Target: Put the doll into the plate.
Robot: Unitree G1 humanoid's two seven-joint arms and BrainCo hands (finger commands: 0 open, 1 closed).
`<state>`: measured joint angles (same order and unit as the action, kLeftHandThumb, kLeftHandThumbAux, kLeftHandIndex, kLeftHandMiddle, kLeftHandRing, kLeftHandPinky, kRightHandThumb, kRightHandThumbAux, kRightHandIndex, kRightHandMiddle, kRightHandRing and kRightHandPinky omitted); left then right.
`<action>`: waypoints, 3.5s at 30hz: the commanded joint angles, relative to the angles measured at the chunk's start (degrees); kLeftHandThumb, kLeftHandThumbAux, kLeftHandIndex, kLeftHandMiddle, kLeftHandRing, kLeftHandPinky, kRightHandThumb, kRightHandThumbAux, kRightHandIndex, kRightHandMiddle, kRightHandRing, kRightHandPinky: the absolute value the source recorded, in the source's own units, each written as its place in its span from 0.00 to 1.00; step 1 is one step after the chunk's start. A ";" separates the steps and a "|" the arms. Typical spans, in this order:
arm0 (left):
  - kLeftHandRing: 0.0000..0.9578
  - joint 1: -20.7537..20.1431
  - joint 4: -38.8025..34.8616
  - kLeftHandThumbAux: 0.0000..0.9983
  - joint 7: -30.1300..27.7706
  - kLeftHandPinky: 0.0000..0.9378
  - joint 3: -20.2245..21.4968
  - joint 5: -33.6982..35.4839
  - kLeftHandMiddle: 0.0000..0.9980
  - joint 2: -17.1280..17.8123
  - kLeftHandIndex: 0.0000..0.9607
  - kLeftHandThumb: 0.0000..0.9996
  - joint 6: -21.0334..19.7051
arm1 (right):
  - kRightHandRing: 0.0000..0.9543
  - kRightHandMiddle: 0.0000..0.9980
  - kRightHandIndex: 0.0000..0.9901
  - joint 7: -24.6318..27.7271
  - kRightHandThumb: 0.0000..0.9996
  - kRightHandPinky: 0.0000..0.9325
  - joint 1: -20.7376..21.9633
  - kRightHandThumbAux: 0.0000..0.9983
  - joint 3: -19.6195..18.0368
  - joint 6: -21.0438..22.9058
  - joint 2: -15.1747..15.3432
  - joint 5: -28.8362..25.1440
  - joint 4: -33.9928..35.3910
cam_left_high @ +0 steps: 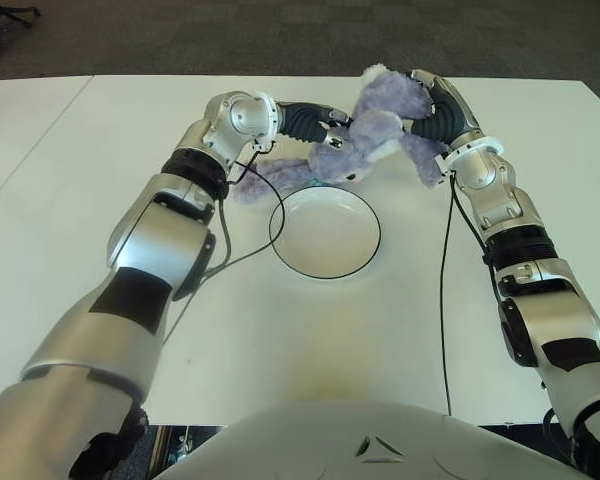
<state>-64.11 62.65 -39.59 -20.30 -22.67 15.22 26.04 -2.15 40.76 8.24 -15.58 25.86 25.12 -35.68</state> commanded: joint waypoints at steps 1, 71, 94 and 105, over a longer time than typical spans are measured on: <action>0.00 2.79 -3.49 0.30 -2.45 0.00 0.58 2.54 0.00 -1.34 0.00 0.35 -0.04 | 0.90 0.86 0.44 -0.64 0.68 0.91 -0.19 0.73 0.18 0.39 -0.54 -0.02 -0.85; 0.03 7.83 16.77 0.39 50.58 0.19 -18.94 -20.87 0.00 -20.98 0.01 0.28 -28.39 | 0.90 0.87 0.44 0.15 0.68 0.91 -2.24 0.73 -0.98 1.06 0.40 -2.11 2.30; 0.83 4.12 16.35 0.67 59.33 0.89 -11.79 -16.30 0.55 -20.98 0.42 0.85 -27.88 | 0.90 0.86 0.44 2.80 0.68 0.91 -4.25 0.73 -2.23 4.09 1.41 -2.76 8.41; 0.86 2.53 15.98 0.67 58.73 0.90 -11.86 -17.19 0.55 -17.38 0.42 0.85 -25.14 | 0.90 0.86 0.44 3.25 0.68 0.91 -3.88 0.73 -3.13 5.11 2.34 -2.56 9.51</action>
<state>-61.52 77.68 20.29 -32.25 -39.44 -3.69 0.43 0.86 36.96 5.53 -10.99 27.72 22.61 -25.96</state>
